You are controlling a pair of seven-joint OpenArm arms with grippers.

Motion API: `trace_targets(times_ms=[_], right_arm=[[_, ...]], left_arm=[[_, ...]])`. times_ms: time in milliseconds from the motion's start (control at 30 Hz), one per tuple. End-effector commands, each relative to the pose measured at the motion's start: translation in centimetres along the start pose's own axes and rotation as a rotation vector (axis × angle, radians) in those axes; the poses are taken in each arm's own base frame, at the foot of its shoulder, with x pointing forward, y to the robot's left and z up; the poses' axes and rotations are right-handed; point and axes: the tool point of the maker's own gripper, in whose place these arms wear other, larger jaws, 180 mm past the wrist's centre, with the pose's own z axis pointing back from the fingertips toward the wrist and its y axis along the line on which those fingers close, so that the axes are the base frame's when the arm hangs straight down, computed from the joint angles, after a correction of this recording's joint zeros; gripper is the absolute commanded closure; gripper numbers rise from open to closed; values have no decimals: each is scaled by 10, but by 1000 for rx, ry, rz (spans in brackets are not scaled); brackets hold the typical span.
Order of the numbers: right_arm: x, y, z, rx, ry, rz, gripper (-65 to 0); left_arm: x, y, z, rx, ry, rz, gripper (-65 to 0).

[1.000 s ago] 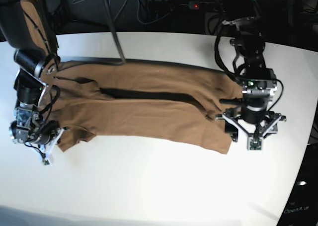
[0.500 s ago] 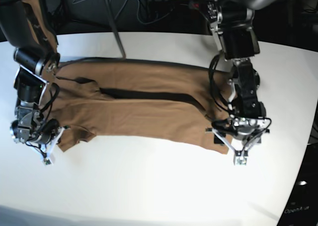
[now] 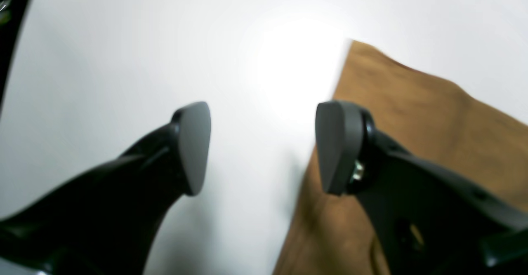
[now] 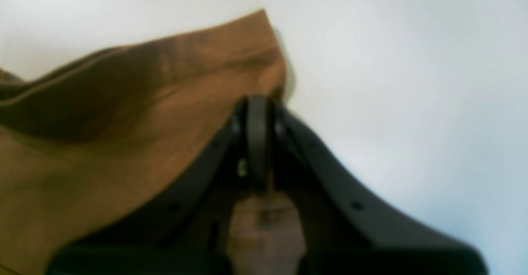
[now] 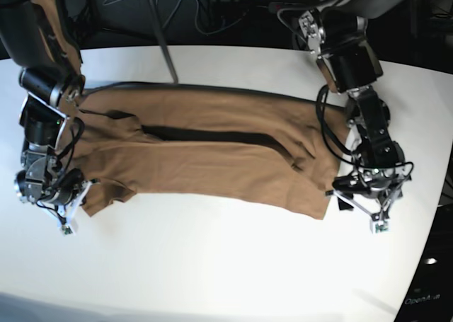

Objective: Fold the T-shirt properly
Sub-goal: 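Move the left gripper to the hem end's outer edge and grasp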

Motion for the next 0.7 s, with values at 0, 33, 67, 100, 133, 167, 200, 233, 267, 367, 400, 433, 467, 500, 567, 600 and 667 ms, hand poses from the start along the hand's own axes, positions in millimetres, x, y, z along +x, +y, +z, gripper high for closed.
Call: trace_targets(times_ms=[0,33,67,100,133,167,200,233,267,367,400,433,467,500,567,600,667], right_arm=[[-6,-3,2,-3,49,23,-9],[-6,-3,2,-3,49,23,-9],[-6,-2,1,-2,48,24,-9],[-6,-2,1,-2,48,24,-9],[-6,-2,1,-2,48,24,-9],[-6,-2,1,-2,48,24,-9],[-6,-1,1,0,49,28,-9],[-5,0,1,1,53,40,-9],[-5,2,0,3,56,50,-9],[-5,2,0,3,59,57,-7],[-5,2,0,3,59,57,-7],[-5,2,0,3,59,57,-7],[-5,2,0,3,59,57,-7],[-5,3,0,4,60,57,-7],[-10,4,-1,6,67,57,-7],[-12,5,-2,8,72,56,-7],[-13,6,-2,9,74,61,-7]], left_arm=[[24,-5,2,-18,-61,5,-390],[23,-5,1,-19,-55,6,-390],[20,-6,-2,-23,-44,4,-390],[18,-8,-3,-27,-35,3,-391],[14,-9,-5,-32,-24,2,-403],[12,-11,-7,-39,-18,2,-436],[12,-13,-8,-43,-15,4,-486],[14,-15,-10,-48,-14,5,-545],[13,-18,-11,-54,-7,7,-597],[13,-22,-13,-62,-6,13,-615],[16,-22,-13,-62,-20,13,-601],[18,-22,-13,-63,-34,13,-589],[20,-21,-13,-61,-47,12,-582],[21,-21,-13,-62,-55,12,-579],[15,-25,-18,-74,-46,11,-580],[12,-29,-23,-81,-38,15,-580],[4,-36,-32,-99,-19,24,-579]])
